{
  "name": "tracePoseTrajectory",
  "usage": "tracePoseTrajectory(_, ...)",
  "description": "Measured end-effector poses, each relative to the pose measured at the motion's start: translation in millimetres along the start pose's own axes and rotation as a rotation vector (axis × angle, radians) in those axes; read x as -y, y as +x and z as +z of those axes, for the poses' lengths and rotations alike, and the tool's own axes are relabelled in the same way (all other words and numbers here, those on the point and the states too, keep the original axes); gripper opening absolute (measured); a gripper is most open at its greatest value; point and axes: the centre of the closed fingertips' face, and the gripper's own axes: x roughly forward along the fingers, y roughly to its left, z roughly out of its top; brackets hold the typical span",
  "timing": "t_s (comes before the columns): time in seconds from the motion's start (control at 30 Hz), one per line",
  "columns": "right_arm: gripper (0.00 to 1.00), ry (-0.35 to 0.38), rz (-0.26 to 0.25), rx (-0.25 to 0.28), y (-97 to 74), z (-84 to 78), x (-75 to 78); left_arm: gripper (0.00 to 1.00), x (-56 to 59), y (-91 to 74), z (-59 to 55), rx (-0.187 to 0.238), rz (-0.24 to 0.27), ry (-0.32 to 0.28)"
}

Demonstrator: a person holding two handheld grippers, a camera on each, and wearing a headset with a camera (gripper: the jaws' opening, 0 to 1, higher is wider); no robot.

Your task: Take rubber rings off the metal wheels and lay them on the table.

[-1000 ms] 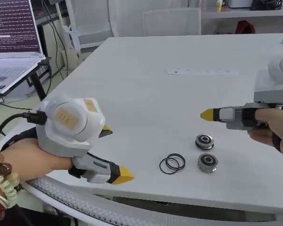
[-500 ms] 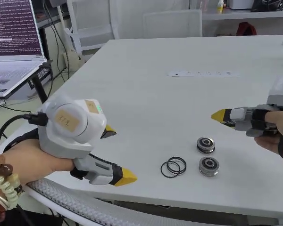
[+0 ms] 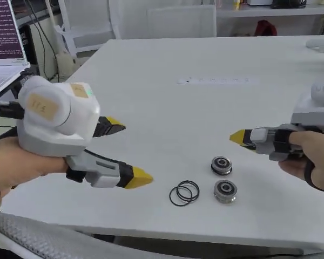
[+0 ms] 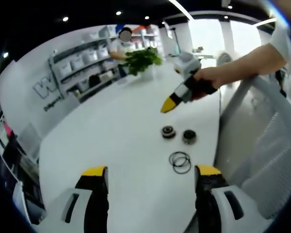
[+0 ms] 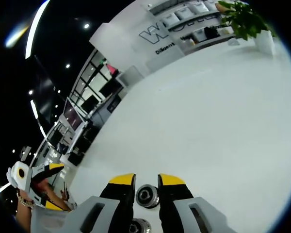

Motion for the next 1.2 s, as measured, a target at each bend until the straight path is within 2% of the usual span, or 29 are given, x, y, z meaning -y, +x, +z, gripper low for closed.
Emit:
tracePoseTrajectory(0.1, 0.14, -0.020, -0.028, -0.023, 1.6, -5.2, 8.7, 0.74, -5.4, 6.2, 9.2, 0.020, -0.007, 0.002)
tracePoseTrajectory(0.2, 0.14, -0.030, -0.033, -0.040, 3.0, -9.7, 10.9, 0.73, -8.6, 14.9, 24.2, 0.052, -0.020, 0.008)
tracePoseTrajectory(0.27, 0.14, -0.048, -0.034, -0.054, 4.2, -12.3, 10.3, 0.73, -8.6, 24.2, 38.5, 0.081, -0.040, 0.017)
tracePoseTrajectory(0.4, 0.15, -0.101, -0.002, -0.086, 6.0, -18.5, 3.2, 0.72, -4.6, 41.7, 56.4, 0.101, -0.072, 0.055)
tracePoseTrajectory(0.47, 0.15, -0.149, 0.018, -0.115, 7.8, -23.1, -1.3, 0.70, -2.1, 51.5, 67.2, 0.128, -0.092, 0.065)
tracePoseTrajectory(0.6, 0.17, -0.260, 0.016, -0.164, 10.4, -29.6, -0.6, 0.66, -0.3, 68.7, 81.6, 0.164, -0.119, 0.031)
tracePoseTrajectory(0.7, 0.18, -0.357, 0.004, -0.208, 10.0, -35.4, 5.5, 0.63, 4.2, 81.4, 85.9, 0.172, -0.141, 0.021)
tracePoseTrajectory(0.73, 0.17, -0.413, 0.001, -0.222, 9.5, -37.0, 8.7, 0.62, 6.5, 85.3, 85.8, 0.167, -0.151, 0.026)
tracePoseTrajectory(0.83, 0.17, -0.474, -0.010, -0.258, 7.9, -43.4, 15.4, 0.61, 13.6, 99.7, 84.3, 0.149, -0.175, 0.047)
tracePoseTrajectory(0.9, 0.17, -0.495, 0.008, -0.273, 7.3, -48.2, 15.8, 0.59, 17.8, 108.0, 83.3, 0.140, -0.196, 0.055)
tracePoseTrajectory(0.93, 0.17, -0.495, 0.019, -0.251, 8.6, -44.4, 15.9, 0.58, 19.6, 111.5, 82.8, 0.136, -0.205, 0.055)
tracePoseTrajectory(0.97, 0.17, -0.496, 0.024, -0.266, 6.5, -45.7, 18.0, 0.56, 21.7, 115.0, 82.1, 0.131, -0.214, 0.059)
tracePoseTrajectory(1.03, 0.17, -0.495, 0.026, -0.264, 6.0, -46.2, 20.0, 0.54, 26.1, 122.0, 79.6, 0.119, -0.231, 0.074)
tracePoseTrajectory(1.2, 0.17, -0.518, 0.043, -0.274, 3.1, -49.2, 24.5, 0.49, 36.1, 142.2, 69.4, 0.089, -0.265, 0.084)
